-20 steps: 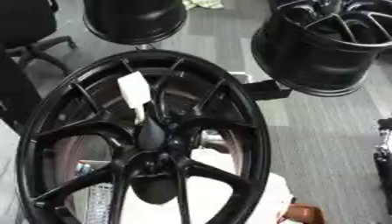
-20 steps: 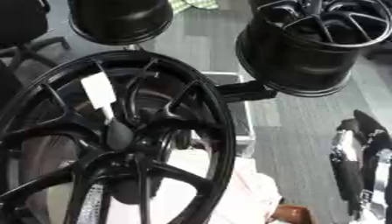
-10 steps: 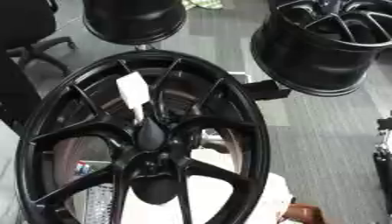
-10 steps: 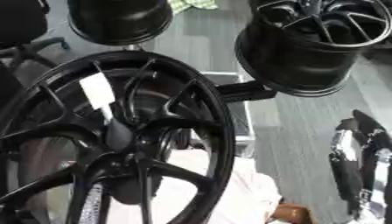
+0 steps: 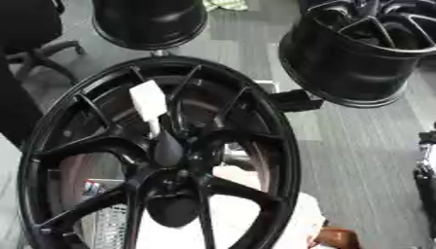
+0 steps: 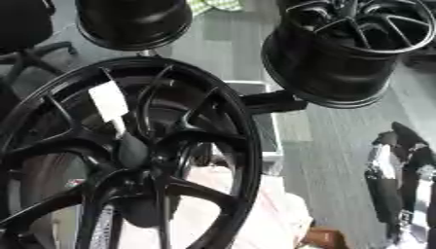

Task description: Pull the pin out of the wheel hub.

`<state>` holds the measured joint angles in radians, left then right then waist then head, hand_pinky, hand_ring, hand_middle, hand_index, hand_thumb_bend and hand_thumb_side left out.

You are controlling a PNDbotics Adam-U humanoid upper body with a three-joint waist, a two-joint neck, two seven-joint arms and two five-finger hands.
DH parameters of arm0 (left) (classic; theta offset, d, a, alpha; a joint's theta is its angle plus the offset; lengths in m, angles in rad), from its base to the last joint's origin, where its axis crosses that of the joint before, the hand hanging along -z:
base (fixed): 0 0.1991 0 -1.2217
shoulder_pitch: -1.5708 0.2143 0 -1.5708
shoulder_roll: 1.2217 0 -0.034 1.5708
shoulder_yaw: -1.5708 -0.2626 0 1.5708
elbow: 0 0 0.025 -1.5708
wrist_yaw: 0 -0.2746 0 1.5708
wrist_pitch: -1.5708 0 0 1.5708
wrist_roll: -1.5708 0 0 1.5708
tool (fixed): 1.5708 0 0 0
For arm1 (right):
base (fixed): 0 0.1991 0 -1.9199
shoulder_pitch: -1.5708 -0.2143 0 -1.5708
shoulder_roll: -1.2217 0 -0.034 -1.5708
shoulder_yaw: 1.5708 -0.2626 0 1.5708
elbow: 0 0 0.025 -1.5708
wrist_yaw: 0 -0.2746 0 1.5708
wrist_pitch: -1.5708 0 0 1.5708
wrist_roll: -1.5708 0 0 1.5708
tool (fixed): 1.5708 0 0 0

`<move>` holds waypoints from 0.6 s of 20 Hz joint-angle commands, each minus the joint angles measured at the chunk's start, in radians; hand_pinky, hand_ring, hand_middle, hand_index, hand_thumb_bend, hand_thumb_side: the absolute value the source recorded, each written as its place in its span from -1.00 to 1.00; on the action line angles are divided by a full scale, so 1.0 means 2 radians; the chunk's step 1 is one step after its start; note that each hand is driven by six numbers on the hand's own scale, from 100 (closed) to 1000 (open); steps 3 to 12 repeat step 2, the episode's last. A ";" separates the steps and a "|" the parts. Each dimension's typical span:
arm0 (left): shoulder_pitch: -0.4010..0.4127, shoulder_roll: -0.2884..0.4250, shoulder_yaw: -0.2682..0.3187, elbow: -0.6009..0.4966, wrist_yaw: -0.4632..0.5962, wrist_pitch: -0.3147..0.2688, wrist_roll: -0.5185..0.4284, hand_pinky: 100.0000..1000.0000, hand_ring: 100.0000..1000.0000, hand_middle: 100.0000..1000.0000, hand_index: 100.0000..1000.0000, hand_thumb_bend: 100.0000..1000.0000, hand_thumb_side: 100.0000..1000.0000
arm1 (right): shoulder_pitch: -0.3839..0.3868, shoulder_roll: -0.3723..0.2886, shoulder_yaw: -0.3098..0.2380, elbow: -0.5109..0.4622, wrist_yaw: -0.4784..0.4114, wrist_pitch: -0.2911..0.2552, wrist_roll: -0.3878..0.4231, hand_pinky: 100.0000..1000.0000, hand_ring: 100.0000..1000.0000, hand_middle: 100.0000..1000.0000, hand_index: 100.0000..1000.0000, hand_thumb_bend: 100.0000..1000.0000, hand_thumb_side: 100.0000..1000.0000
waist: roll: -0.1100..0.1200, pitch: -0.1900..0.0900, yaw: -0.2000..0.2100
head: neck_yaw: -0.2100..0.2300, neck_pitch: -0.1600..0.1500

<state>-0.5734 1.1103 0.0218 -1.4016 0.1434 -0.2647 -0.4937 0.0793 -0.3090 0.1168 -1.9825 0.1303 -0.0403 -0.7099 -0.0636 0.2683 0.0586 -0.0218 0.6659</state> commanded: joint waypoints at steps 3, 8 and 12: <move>-0.005 0.018 -0.007 -0.106 0.024 -0.008 0.000 0.68 0.52 0.47 0.73 -1.00 -0.48 | -0.004 -0.017 -0.003 -0.009 0.004 -0.004 0.001 0.74 0.68 0.18 0.54 -1.00 0.11 | 0.002 -0.009 0.001 | 0.001 -0.005; -0.005 0.018 -0.007 -0.106 0.024 -0.008 0.000 0.68 0.52 0.47 0.73 -1.00 -0.48 | -0.004 -0.017 -0.003 -0.009 0.004 -0.004 0.001 0.74 0.68 0.18 0.54 -1.00 0.11 | 0.002 -0.009 0.001 | 0.001 -0.005; -0.005 0.018 -0.007 -0.106 0.024 -0.008 0.000 0.68 0.52 0.47 0.73 -1.00 -0.48 | -0.004 -0.017 -0.003 -0.009 0.004 -0.004 0.001 0.74 0.68 0.18 0.54 -1.00 0.11 | 0.002 -0.009 0.001 | 0.001 -0.005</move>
